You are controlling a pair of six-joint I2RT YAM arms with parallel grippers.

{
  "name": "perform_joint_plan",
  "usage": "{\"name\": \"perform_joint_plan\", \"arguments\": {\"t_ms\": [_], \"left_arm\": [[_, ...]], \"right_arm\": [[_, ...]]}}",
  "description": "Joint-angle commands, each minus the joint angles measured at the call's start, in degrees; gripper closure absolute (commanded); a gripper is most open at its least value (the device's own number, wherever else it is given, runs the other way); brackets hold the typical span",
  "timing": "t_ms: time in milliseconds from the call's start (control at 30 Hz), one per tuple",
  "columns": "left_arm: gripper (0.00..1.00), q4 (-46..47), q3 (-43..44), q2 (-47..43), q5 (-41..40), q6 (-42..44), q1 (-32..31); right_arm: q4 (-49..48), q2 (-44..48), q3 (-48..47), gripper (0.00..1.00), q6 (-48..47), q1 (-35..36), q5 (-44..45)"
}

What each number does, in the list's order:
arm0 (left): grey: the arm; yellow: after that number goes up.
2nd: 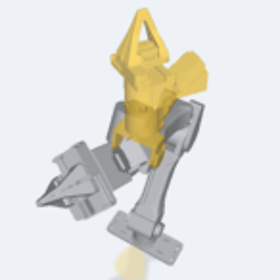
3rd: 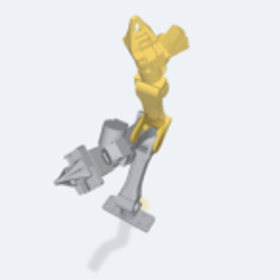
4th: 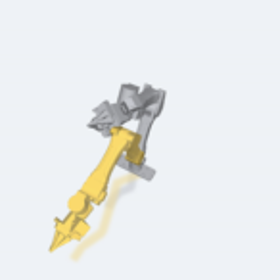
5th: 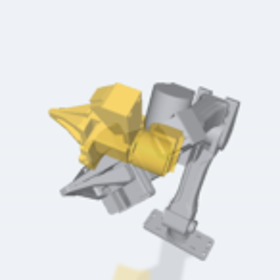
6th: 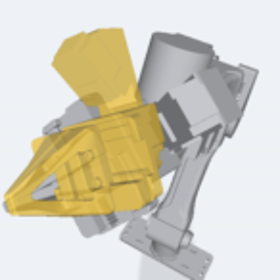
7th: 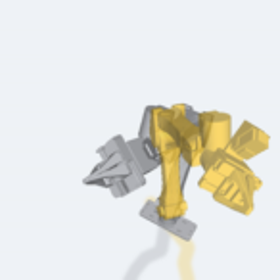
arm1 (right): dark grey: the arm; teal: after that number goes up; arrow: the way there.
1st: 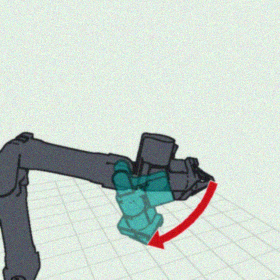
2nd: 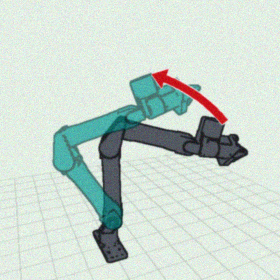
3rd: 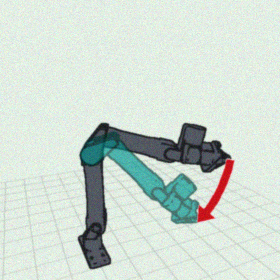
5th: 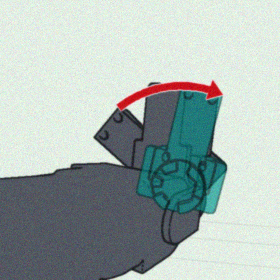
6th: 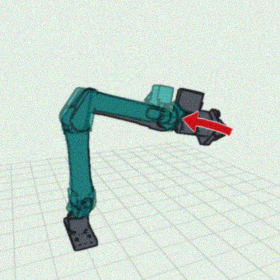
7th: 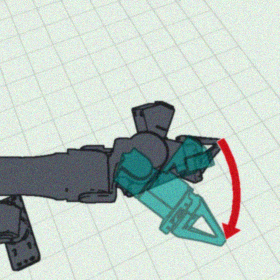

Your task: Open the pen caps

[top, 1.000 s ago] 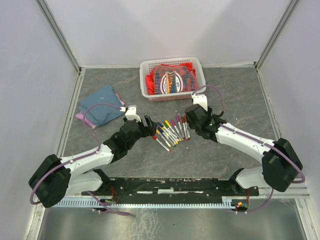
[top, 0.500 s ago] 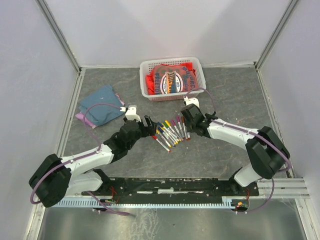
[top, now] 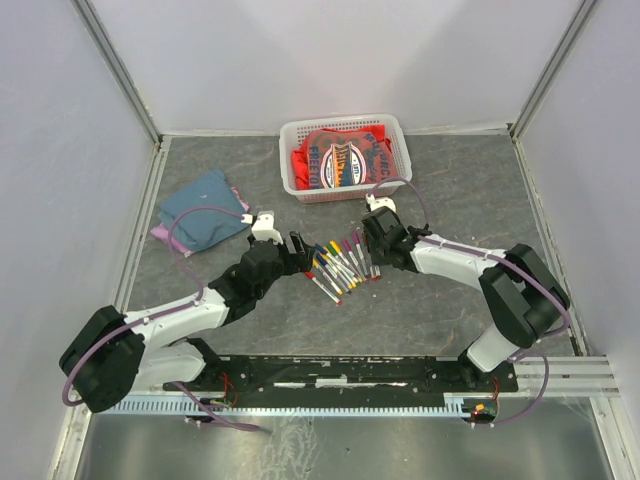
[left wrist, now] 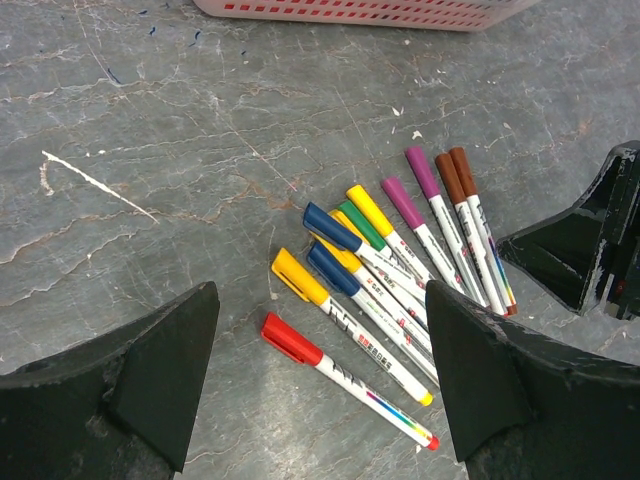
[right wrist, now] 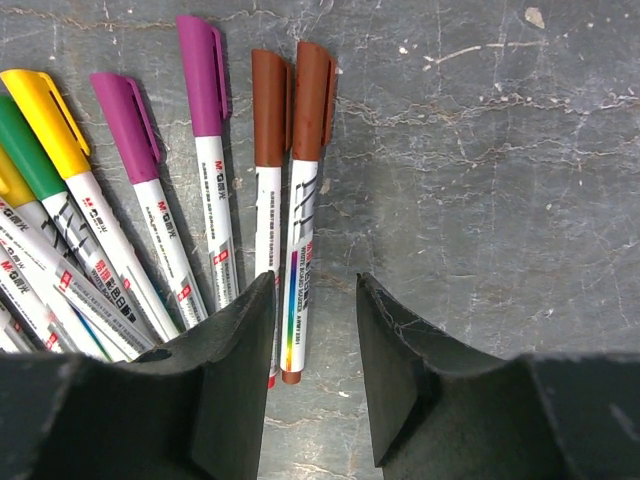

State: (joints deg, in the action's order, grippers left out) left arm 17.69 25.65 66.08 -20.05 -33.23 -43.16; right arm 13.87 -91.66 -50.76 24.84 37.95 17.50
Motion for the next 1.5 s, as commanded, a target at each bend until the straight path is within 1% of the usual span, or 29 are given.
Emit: {"name": "perform_joint_plan", "arguments": {"t_ms": [0, 667, 867, 967, 1033, 1200, 1267, 1467], "left_arm": [[0.1, 2.7, 1.8, 0.5, -1.1, -1.7, -0.2], [0.11, 2.8, 1.5, -0.3, -1.0, -1.9, -0.2], [0.11, 2.8, 1.4, -0.3, -1.0, -1.9, -0.3], [0.11, 2.8, 1.6, -0.4, -0.9, -2.0, -0.2], [0.11, 2.8, 1.7, -0.4, -0.7, -2.1, -0.3], [0.1, 2.8, 2.1, -0.1, 0.3, -2.6, -0.3], [0.1, 2.8, 2.6, 0.3, 1.2, -2.9, -0.3], [0.06, 3.0, 5.2, 3.0, 6.0, -4.2, -0.3]], "right_arm": [[-1.9, -0.8, -1.9, 0.55, 0.7, -0.5, -1.0], [-1.7, -3.1, -2.1, 0.56, 1.2, -1.5, -2.7], [-1.2, -4.5, -2.2, 0.59, 1.4, -1.4, -3.3], [-0.3, -5.0, -2.3, 0.65, 1.8, -1.5, -3.8], [0.2, -5.4, -2.1, 0.71, 2.1, -1.5, -4.4], [0.5, -5.0, -0.6, 0.92, 3.2, -1.5, -5.7], [0.6, -4.4, 0.0, 0.98, 3.3, -1.4, -5.9], [0.1, -1.1, 0.9, 0.99, 2.8, -1.5, -5.6]]}}
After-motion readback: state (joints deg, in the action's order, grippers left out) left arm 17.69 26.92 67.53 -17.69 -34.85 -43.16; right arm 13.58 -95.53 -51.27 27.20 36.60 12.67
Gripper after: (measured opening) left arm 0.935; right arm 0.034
